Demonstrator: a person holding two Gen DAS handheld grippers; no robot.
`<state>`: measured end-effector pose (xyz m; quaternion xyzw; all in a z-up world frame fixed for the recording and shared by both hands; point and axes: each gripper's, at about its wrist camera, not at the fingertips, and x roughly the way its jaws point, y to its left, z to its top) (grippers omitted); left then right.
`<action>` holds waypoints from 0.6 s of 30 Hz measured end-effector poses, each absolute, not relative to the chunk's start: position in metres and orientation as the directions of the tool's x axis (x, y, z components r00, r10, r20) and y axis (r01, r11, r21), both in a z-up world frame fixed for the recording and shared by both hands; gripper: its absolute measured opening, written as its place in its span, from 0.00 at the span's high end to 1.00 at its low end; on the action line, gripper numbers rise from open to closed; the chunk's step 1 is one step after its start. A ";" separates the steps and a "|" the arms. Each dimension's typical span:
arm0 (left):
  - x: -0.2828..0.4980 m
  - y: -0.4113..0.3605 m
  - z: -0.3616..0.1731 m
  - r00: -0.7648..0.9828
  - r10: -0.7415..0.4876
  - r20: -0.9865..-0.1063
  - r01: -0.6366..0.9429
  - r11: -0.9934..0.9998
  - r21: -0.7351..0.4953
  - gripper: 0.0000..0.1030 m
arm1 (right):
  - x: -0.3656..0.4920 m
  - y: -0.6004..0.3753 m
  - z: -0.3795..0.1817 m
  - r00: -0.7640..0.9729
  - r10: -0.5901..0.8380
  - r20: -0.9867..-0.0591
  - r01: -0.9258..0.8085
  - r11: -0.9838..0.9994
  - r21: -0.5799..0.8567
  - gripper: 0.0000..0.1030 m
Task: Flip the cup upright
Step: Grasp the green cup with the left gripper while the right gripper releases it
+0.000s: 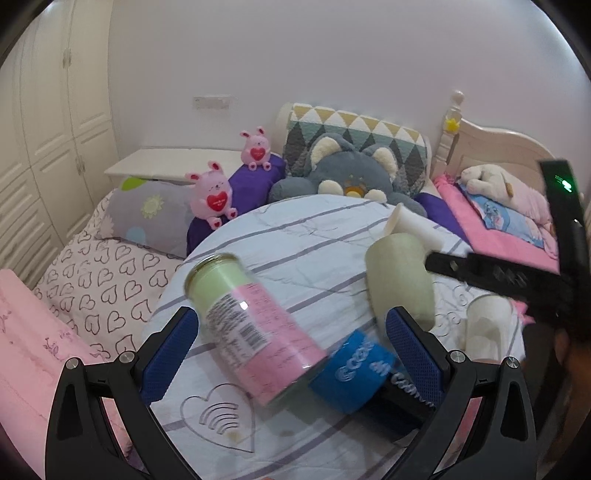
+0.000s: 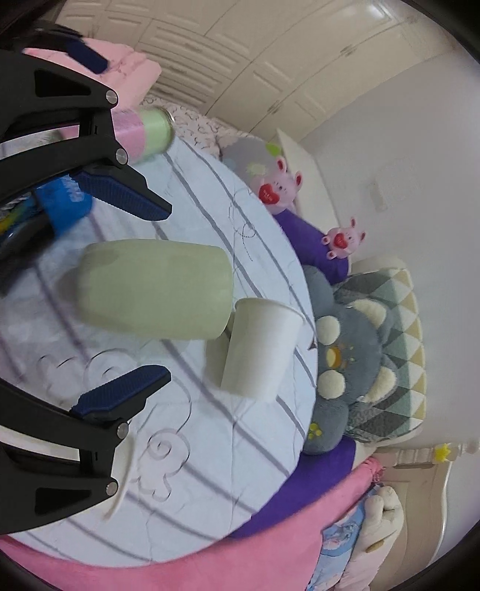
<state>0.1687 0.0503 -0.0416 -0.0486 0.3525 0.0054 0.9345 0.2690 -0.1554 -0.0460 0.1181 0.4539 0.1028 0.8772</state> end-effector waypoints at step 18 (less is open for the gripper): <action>0.249 -0.037 -0.050 0.550 -0.083 -0.831 0.023 0.996 -0.084 0.00 | 0.230 -0.231 -0.037 0.619 0.349 -0.704 -0.134 0.930 0.343 0.20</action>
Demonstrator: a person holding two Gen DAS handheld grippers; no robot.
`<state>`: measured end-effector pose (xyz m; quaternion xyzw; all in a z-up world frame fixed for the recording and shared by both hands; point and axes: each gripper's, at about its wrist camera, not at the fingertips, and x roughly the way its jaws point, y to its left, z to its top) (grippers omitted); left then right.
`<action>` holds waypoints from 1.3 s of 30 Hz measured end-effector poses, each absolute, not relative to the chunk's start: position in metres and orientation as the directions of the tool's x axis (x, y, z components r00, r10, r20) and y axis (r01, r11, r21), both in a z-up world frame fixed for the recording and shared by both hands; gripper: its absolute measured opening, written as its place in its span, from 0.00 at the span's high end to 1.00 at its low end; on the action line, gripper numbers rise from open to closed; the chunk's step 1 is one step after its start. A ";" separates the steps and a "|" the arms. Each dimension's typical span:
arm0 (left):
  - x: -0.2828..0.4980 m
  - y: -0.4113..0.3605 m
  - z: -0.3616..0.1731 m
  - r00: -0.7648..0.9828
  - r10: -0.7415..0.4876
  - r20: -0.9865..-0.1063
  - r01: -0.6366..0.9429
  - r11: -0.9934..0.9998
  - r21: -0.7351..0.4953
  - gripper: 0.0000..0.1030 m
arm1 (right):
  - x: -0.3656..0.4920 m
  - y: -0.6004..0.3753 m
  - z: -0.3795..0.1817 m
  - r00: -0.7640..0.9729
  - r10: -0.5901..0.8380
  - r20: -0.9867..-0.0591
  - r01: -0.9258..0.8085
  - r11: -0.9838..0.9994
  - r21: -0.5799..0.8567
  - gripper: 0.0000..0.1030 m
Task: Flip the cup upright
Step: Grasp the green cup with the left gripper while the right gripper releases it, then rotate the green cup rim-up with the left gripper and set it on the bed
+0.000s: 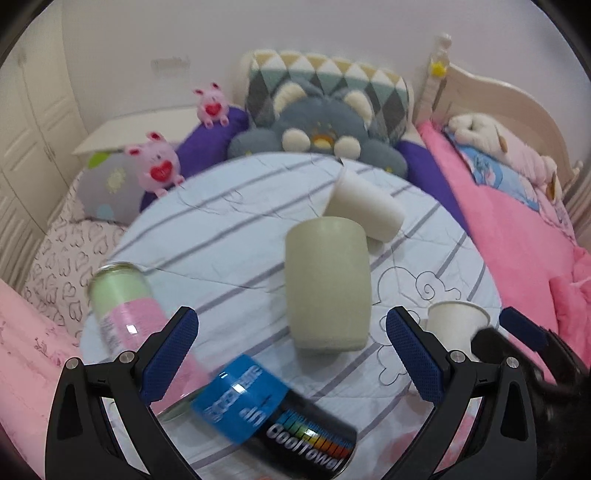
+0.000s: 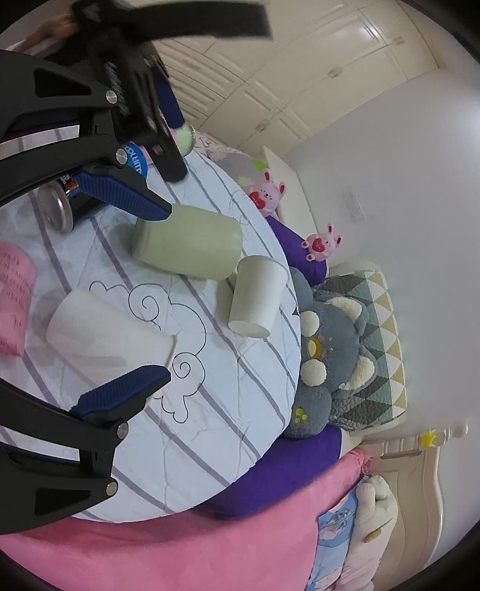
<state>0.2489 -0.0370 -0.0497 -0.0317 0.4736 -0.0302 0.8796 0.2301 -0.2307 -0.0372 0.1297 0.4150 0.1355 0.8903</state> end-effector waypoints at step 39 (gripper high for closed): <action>0.327 -0.068 -0.086 0.449 -0.090 -0.889 -0.006 0.995 -0.104 0.21 | 0.259 -0.240 -0.062 0.557 0.377 -0.740 -0.226 0.926 0.302 0.20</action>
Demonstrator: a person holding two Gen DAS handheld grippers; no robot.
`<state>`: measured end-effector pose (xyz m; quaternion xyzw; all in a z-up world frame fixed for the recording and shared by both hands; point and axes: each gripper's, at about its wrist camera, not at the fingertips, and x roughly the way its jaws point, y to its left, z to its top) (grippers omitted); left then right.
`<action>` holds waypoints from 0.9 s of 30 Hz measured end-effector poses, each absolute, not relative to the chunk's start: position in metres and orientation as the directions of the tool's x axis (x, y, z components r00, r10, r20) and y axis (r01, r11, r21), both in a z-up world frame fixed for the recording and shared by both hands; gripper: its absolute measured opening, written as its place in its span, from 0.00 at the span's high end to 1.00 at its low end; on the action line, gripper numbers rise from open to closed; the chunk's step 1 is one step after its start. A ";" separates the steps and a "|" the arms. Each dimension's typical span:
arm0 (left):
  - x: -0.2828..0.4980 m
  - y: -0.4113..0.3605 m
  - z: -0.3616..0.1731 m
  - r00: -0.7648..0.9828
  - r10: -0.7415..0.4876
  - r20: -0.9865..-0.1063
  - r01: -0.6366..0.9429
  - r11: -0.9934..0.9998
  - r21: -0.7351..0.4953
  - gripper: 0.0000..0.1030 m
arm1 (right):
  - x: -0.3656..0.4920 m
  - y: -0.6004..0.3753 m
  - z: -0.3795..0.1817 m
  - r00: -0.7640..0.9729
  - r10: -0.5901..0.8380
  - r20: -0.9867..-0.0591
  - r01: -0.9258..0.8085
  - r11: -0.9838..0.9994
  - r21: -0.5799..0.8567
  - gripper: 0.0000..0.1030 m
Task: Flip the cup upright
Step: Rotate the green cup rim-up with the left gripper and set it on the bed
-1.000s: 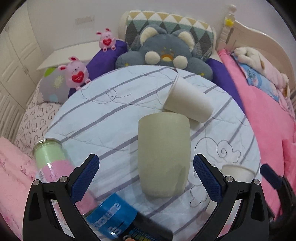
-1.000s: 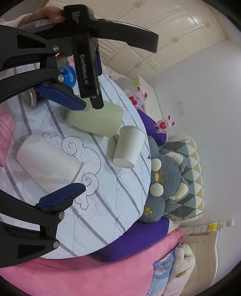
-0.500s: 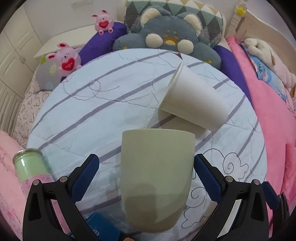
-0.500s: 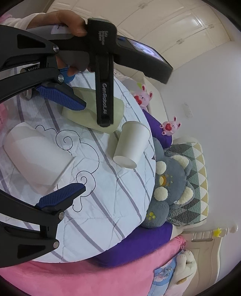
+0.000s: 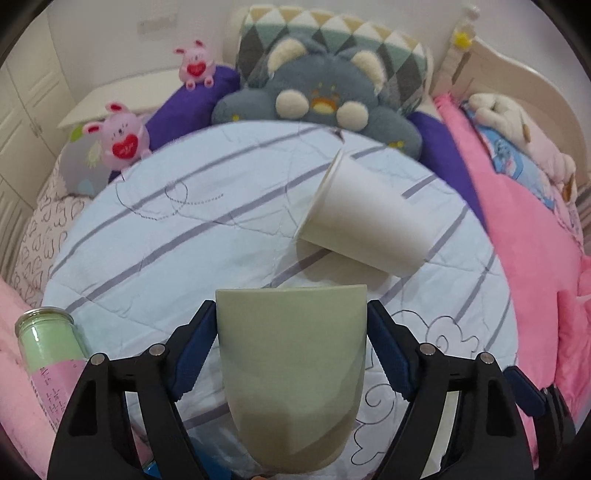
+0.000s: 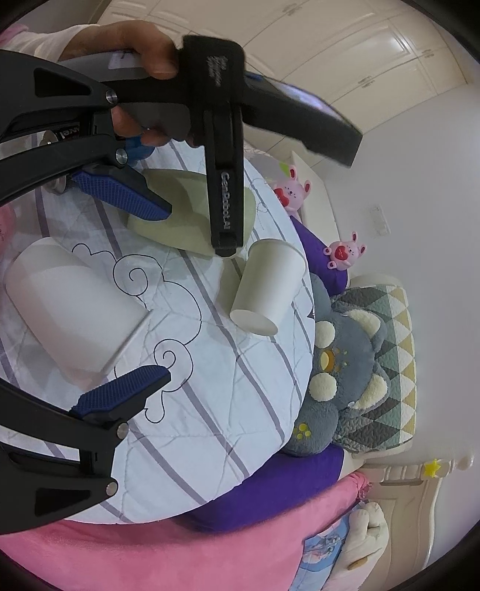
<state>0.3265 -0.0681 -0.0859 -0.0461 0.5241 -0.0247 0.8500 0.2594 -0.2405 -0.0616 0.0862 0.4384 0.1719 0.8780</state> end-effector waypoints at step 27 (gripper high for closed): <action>0.232 -0.062 -0.057 0.662 -0.112 -0.741 0.073 0.994 -0.084 0.05 | 0.223 -0.235 -0.055 0.587 0.336 -0.737 -0.240 0.941 0.238 0.20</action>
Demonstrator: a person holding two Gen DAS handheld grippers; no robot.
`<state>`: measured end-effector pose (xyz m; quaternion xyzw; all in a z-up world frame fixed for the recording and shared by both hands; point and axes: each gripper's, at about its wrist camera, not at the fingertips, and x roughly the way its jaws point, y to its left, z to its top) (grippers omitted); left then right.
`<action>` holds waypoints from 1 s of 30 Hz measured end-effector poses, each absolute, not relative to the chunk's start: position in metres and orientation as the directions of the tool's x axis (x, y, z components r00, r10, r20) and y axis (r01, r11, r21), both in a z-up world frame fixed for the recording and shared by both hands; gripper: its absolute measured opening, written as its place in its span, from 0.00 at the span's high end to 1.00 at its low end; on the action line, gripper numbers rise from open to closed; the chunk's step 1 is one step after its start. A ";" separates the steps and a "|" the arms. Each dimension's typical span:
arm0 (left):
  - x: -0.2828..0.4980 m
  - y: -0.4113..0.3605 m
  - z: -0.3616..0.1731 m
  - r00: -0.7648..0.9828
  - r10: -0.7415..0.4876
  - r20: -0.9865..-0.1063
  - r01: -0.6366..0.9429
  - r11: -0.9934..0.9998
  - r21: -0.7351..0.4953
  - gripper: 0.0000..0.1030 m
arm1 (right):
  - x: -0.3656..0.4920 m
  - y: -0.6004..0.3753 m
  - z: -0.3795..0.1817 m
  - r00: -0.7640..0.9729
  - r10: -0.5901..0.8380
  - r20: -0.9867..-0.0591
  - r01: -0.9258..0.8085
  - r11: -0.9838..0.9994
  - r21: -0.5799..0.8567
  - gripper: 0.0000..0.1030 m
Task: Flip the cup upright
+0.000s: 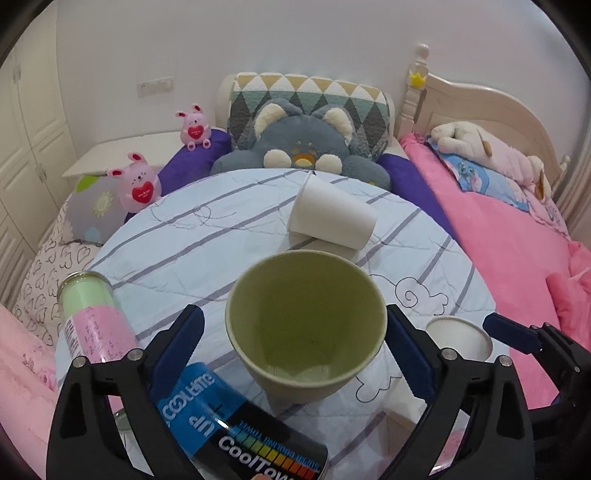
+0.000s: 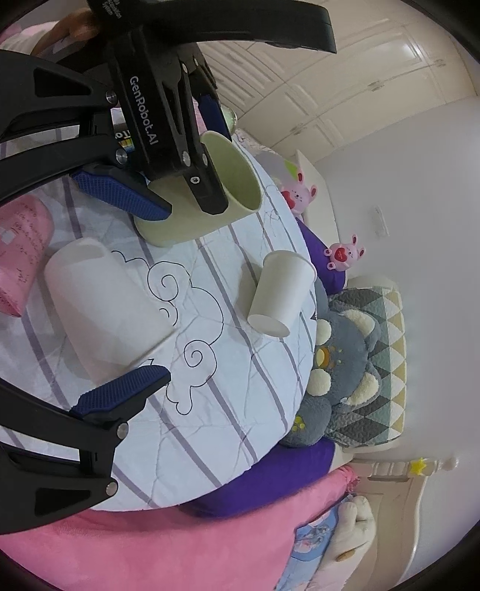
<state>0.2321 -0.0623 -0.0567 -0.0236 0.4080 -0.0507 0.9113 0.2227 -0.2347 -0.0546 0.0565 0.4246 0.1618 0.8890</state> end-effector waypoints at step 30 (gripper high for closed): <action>0.059 -0.012 0.005 0.850 -0.078 -0.520 0.059 0.997 -0.053 0.00 | 0.091 -0.194 0.006 0.765 0.186 -0.617 -0.220 0.975 0.020 0.20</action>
